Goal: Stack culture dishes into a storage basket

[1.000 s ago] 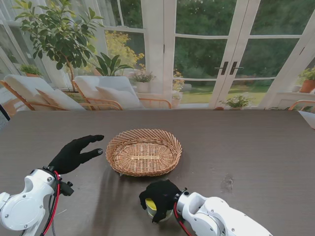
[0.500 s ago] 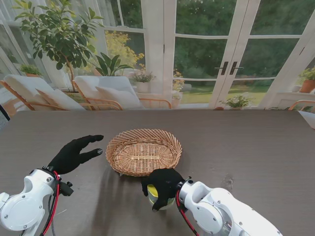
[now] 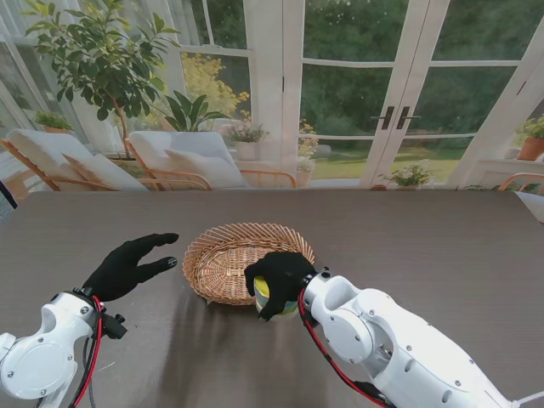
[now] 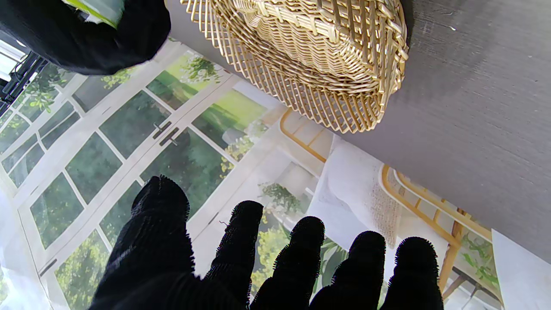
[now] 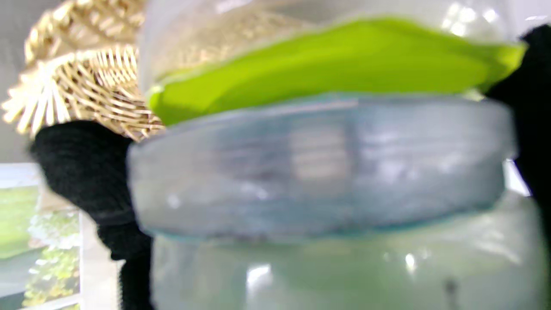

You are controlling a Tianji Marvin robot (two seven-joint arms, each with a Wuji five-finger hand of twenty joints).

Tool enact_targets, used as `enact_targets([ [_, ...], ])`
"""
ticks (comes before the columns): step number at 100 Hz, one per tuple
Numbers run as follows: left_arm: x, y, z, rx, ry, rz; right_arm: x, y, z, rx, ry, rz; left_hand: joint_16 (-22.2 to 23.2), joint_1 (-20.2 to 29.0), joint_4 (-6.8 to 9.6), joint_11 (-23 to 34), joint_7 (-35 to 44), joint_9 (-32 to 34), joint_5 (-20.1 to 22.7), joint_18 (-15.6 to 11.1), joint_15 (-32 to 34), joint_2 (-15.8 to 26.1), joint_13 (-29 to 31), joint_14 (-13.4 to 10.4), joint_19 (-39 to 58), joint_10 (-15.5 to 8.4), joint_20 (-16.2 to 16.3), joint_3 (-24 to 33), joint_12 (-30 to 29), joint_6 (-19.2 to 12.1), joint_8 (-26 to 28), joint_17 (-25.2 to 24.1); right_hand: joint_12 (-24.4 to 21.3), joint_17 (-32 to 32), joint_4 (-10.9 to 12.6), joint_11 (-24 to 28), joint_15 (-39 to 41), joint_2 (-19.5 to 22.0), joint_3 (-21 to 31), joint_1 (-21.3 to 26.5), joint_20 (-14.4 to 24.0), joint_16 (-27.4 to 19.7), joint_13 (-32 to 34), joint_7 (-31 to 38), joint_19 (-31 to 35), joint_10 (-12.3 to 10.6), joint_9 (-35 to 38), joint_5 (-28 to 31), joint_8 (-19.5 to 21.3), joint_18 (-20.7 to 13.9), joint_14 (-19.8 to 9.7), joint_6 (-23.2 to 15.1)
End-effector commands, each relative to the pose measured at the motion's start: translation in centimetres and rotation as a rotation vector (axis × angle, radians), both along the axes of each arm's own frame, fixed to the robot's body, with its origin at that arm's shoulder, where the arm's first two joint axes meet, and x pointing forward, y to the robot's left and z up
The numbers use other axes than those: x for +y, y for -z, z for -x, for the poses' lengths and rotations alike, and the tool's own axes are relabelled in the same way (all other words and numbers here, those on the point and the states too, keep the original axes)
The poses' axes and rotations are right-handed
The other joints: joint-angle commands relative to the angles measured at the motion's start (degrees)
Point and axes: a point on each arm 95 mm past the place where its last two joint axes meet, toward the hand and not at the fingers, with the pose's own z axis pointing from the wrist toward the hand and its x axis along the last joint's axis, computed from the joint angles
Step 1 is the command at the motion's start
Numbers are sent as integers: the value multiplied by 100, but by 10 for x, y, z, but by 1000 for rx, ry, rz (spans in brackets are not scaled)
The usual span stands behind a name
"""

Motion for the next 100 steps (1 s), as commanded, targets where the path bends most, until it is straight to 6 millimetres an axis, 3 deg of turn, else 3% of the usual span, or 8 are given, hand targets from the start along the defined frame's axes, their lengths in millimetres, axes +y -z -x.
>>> enact_targets([
  [1,-1,1,2,12,4,-3,3,-9,-11,-18,15,-10,49,138,164,14,20,71,82,164,62,218,122,52,-9,25,79,-100,46,6,23,-15,722,-116,609,1659,3268,953,1158,2341,513,389,2026,1675,1119,-683,1153,594,316,-1713,-1172,527],
  [39,0,1,2,22,-6,-7,20,-26,-42,-81,57,-39,47,146,164,13,12,66,64,161,57,219,111,54,-11,46,78,-97,45,20,19,-18,720,-129,592,1649,3240,942,1159,2339,508,379,2024,1670,1094,-700,1148,598,320,-1678,-1157,503],
  [100,-1,7,-6,71,-12,-23,40,3,-95,-115,78,-60,50,147,165,10,17,57,72,160,58,221,108,50,-14,40,78,-98,45,14,21,-29,703,-147,562,1673,3199,938,1183,2316,493,362,2024,1686,1034,-724,1148,590,317,-1609,-1138,461],
])
